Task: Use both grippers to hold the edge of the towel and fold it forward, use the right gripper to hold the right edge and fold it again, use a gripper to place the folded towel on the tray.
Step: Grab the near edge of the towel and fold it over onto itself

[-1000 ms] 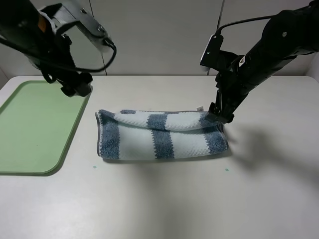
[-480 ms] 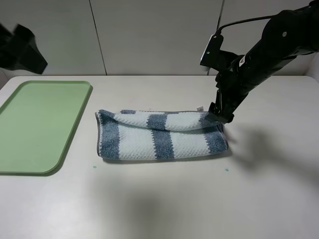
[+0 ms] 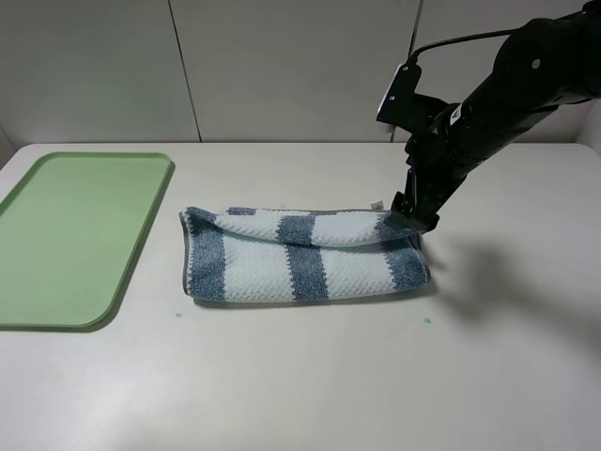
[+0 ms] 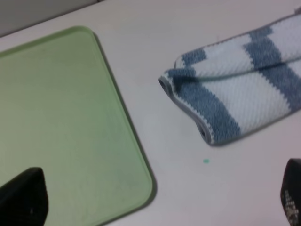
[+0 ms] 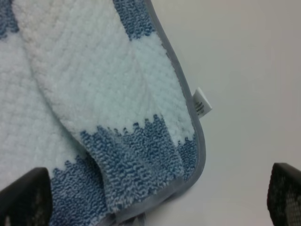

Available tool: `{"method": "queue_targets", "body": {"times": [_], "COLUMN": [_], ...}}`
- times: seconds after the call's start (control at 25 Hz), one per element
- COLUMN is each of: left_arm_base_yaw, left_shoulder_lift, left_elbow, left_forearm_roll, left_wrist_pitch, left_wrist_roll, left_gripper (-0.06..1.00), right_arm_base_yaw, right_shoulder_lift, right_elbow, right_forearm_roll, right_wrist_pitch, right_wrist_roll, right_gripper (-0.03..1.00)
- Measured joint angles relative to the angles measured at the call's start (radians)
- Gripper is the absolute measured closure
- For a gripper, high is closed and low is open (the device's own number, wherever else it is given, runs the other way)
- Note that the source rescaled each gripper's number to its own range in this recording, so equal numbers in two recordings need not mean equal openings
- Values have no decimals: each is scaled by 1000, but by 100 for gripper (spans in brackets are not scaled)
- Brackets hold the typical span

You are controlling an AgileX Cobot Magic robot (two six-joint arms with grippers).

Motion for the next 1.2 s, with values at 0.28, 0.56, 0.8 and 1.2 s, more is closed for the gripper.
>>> {"method": "queue_targets", "body": {"times": [0.28, 0.56, 0.8, 1.2], "left_arm_base_yaw": [0, 0, 4, 251], "left_shoulder_lift": [-265, -457, -470, -470], "left_elbow": [217, 325, 328, 328], "left_forearm_roll": [-50, -105, -102, -82], "left_wrist_pitch": [-12, 27, 94, 90], "left_wrist_roll": [2, 12, 13, 13], "left_gripper": [-5, -5, -5, -5], "right_arm_base_yaw": [0, 0, 0, 0], "right_shoulder_lift": [0, 0, 0, 0], "right_elbow": [0, 0, 0, 0], "right_forearm_roll": [1, 1, 1, -4], "right_wrist_pitch": [-1, -1, -1, -1], "right_wrist_roll": [12, 23, 24, 24], "right_gripper": [-3, -3, -3, -3]}}
